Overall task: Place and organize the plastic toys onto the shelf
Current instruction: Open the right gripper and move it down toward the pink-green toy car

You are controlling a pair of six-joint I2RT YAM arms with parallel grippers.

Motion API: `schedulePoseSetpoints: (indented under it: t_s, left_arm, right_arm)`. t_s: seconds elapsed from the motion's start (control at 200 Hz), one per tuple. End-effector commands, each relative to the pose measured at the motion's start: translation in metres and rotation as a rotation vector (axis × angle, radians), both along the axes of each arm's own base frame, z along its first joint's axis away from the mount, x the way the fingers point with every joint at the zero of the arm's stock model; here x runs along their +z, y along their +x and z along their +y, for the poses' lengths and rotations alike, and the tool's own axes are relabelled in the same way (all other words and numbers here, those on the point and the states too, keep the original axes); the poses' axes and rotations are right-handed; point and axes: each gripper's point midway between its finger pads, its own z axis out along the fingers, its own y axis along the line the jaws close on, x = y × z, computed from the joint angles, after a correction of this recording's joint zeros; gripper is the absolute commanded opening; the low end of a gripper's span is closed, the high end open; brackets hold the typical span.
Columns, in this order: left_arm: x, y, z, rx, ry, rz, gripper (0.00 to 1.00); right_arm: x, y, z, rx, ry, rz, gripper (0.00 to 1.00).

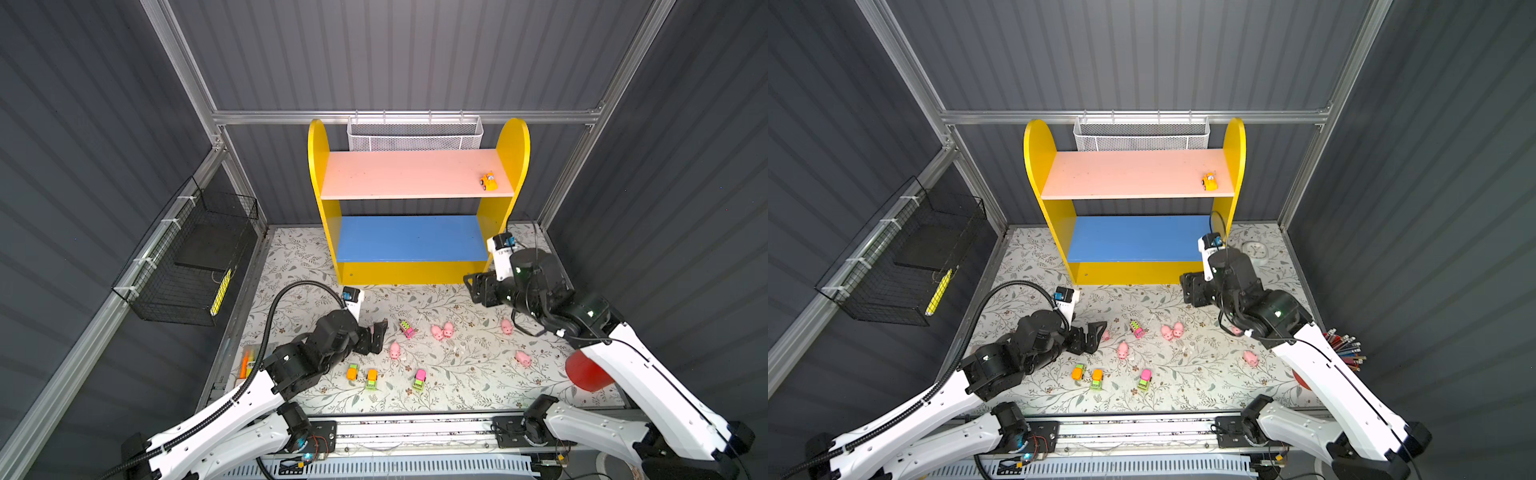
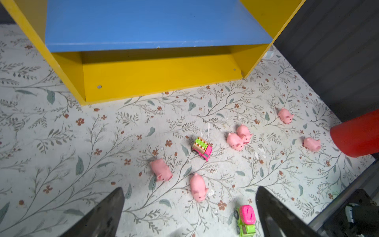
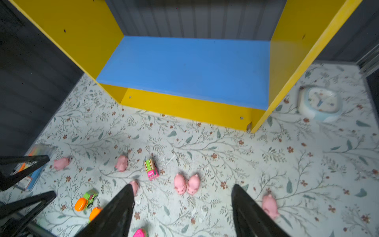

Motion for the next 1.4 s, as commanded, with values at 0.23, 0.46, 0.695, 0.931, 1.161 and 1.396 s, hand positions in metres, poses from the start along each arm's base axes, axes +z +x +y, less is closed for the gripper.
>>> schedulePoseSetpoints:
  t_s: [0.23,0.46,0.695,0.931,1.161,1.396]
  left_arm:
    - [-0.048,-0.024,0.041,0.123,-0.016,0.11,1.0]
    - [-0.057,-0.025,0.051,0.163,-0.007,0.113,1.0]
    - [-0.06,-0.022,0.052,0.168,0.022,0.102,1.0]
    - [-0.064,-0.023,0.054,0.171,0.022,0.101,1.0]
    - [-0.062,-0.021,0.056,0.188,0.023,0.093,1.0]
    - [-0.06,-0.02,0.055,0.191,0.017,0.089,1.0]
  right_arm:
    - [-0.098,-0.043,0.032,-0.006,0.049,0.162,0.75]
    - [-0.145,-0.068,0.046,-0.038,0.014,0.223,0.75]
    - [-0.175,-0.091,0.08,-0.01,0.027,0.279,0.75]
    - [-0.203,-0.105,0.11,0.007,-0.03,0.322,0.75]
    - [-0.224,-0.121,0.128,0.022,-0.035,0.369,0.73]
    - [-0.241,-0.132,0.143,0.013,-0.062,0.392,0.73]
